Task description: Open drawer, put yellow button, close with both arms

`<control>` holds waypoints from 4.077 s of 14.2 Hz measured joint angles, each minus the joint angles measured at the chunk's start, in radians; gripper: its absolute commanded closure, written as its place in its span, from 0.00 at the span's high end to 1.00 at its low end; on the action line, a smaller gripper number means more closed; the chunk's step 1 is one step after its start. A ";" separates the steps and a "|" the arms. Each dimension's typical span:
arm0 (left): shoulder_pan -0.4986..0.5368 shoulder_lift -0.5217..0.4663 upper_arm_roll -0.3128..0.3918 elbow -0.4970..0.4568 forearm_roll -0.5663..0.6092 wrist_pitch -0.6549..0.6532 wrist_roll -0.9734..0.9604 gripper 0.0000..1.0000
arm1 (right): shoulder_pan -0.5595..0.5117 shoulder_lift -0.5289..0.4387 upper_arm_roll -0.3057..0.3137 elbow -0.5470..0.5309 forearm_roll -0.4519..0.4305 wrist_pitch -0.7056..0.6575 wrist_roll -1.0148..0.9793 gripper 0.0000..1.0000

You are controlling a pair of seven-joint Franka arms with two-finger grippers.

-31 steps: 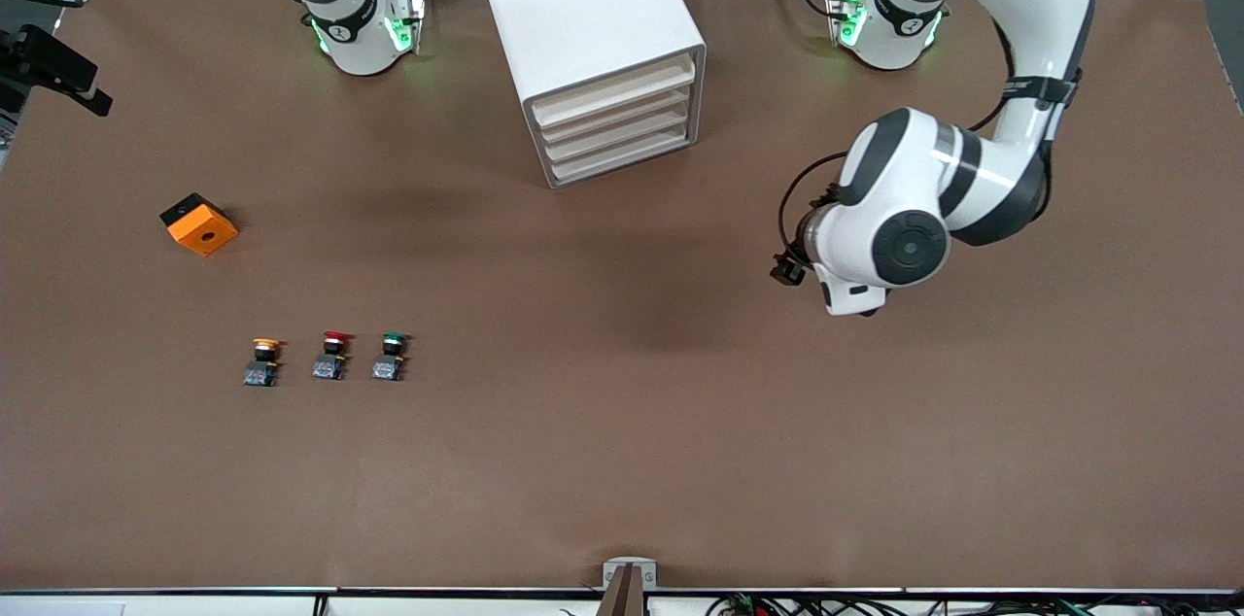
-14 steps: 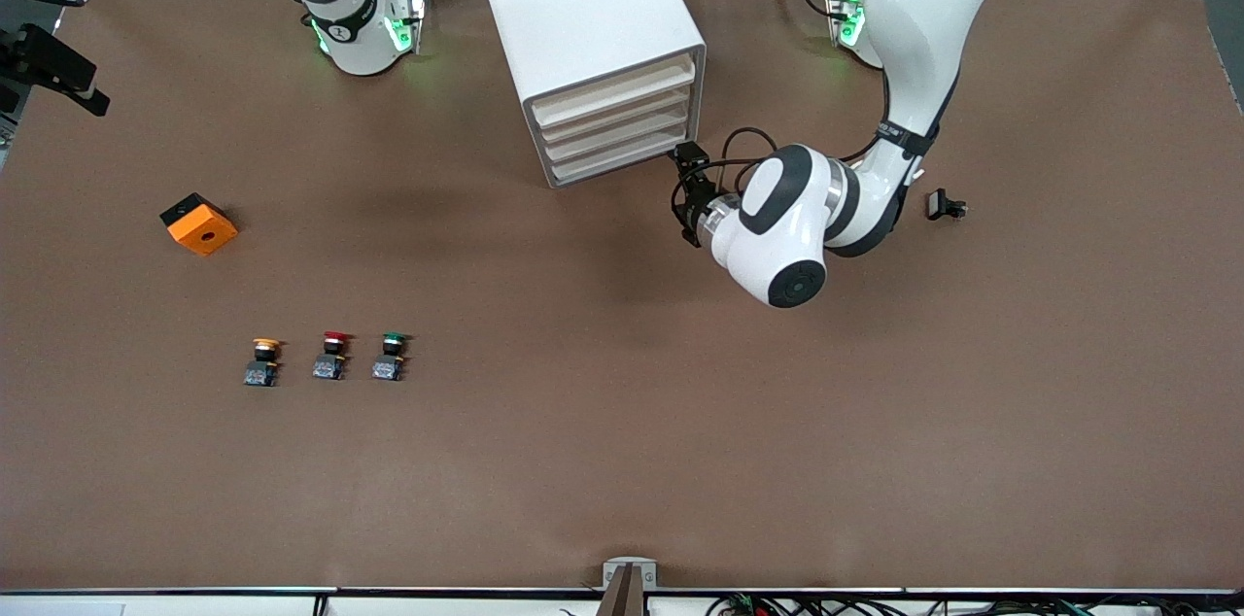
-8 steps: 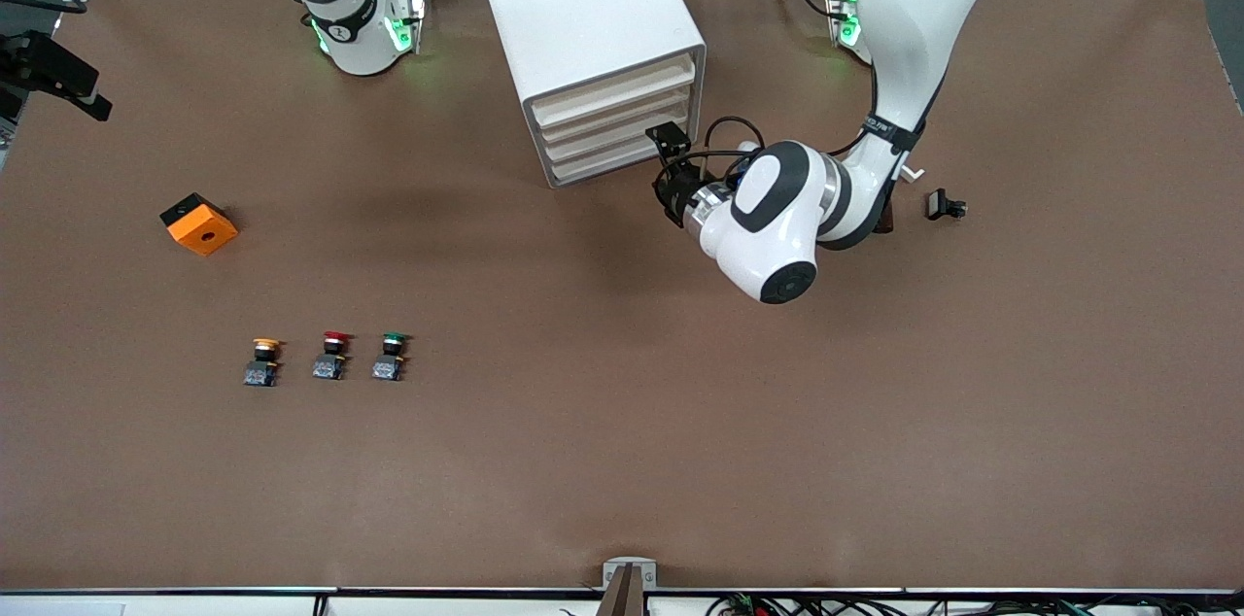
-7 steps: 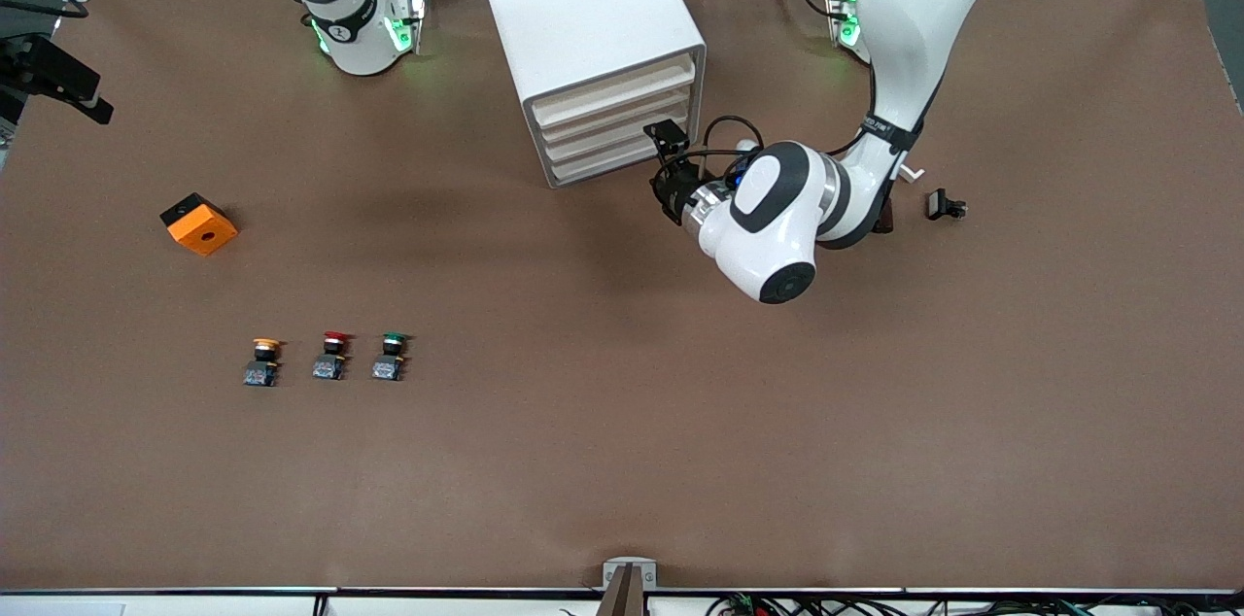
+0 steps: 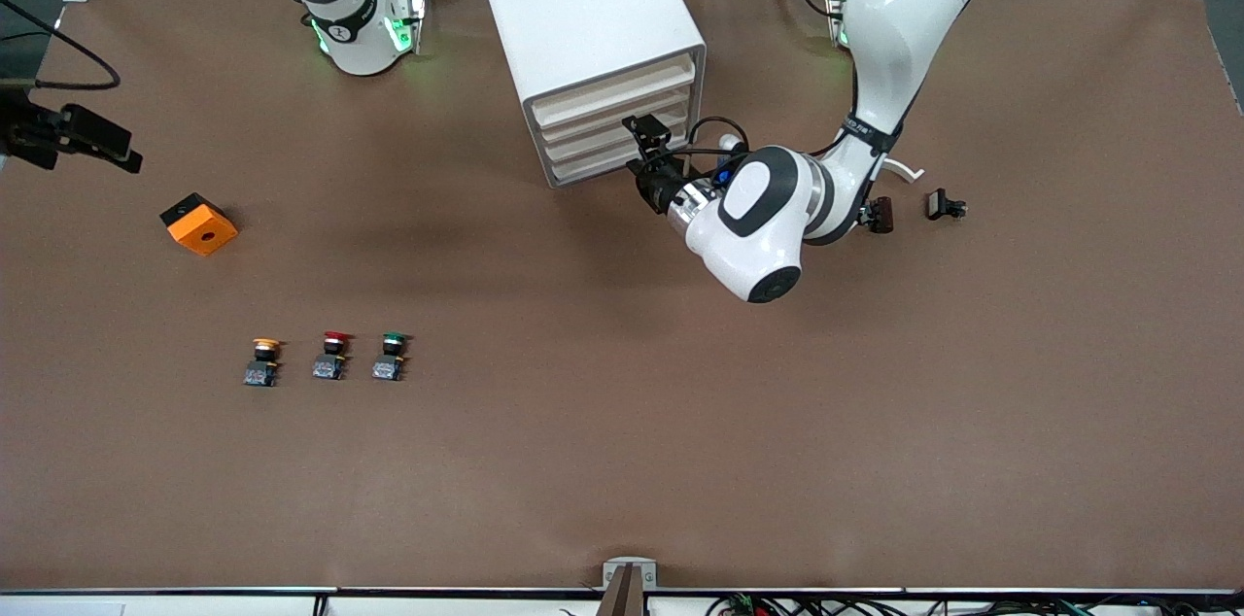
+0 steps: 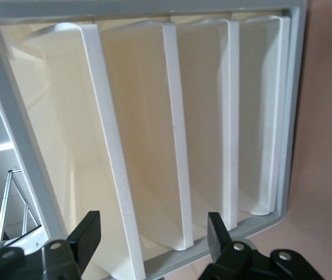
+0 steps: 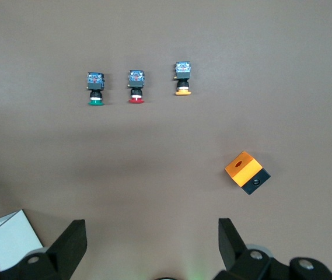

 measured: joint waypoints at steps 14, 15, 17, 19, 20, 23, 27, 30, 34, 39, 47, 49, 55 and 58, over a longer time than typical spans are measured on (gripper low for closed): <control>-0.073 0.026 -0.024 -0.001 -0.019 -0.046 -0.010 0.38 | -0.007 0.189 -0.014 0.012 -0.020 0.130 0.000 1.00; -0.073 0.026 -0.024 -0.001 -0.019 -0.046 -0.013 0.34 | -0.007 0.206 -0.014 0.012 -0.021 0.172 0.001 1.00; -0.073 0.027 -0.024 0.000 -0.019 -0.048 -0.031 0.12 | -0.008 0.239 -0.014 0.002 -0.016 0.238 0.002 1.00; -0.072 0.027 -0.024 0.000 -0.019 -0.048 -0.046 0.00 | -0.009 0.265 -0.014 -0.044 0.020 0.335 0.007 1.00; -0.071 0.027 -0.024 0.003 -0.021 -0.053 -0.065 0.00 | -0.014 0.272 -0.015 -0.082 0.047 0.387 0.010 1.00; -0.071 0.027 -0.024 0.004 -0.021 -0.055 -0.069 0.00 | -0.035 0.282 -0.015 -0.227 0.076 0.587 0.010 1.00; -0.070 0.029 -0.022 0.003 -0.021 -0.054 -0.092 0.00 | -0.047 0.325 -0.016 -0.358 0.076 0.807 -0.004 1.00; -0.054 0.032 -0.019 0.004 -0.021 -0.054 -0.096 0.00 | -0.048 0.390 -0.016 -0.361 0.040 0.900 -0.012 1.00; -0.019 0.033 -0.003 0.021 -0.021 -0.048 -0.096 0.00 | -0.050 0.495 -0.017 -0.335 0.024 1.002 -0.012 1.00; -0.012 0.034 0.009 0.042 -0.021 -0.005 -0.096 0.01 | -0.051 0.609 -0.017 -0.250 0.024 1.015 -0.012 1.00; 0.041 0.036 0.010 0.064 -0.021 0.065 -0.092 0.75 | -0.054 0.671 -0.019 -0.207 0.024 1.015 -0.012 1.00; 0.043 0.041 0.010 0.073 -0.021 0.092 -0.092 1.00 | -0.054 0.680 -0.019 -0.205 0.024 1.015 -0.012 0.87; 0.064 0.063 0.024 0.147 0.061 0.137 -0.086 1.00 | -0.055 0.685 -0.019 -0.204 0.023 1.013 -0.040 0.00; 0.074 0.060 0.039 0.245 0.197 0.136 -0.086 1.00 | -0.055 0.686 -0.019 -0.168 0.030 0.965 -0.041 0.00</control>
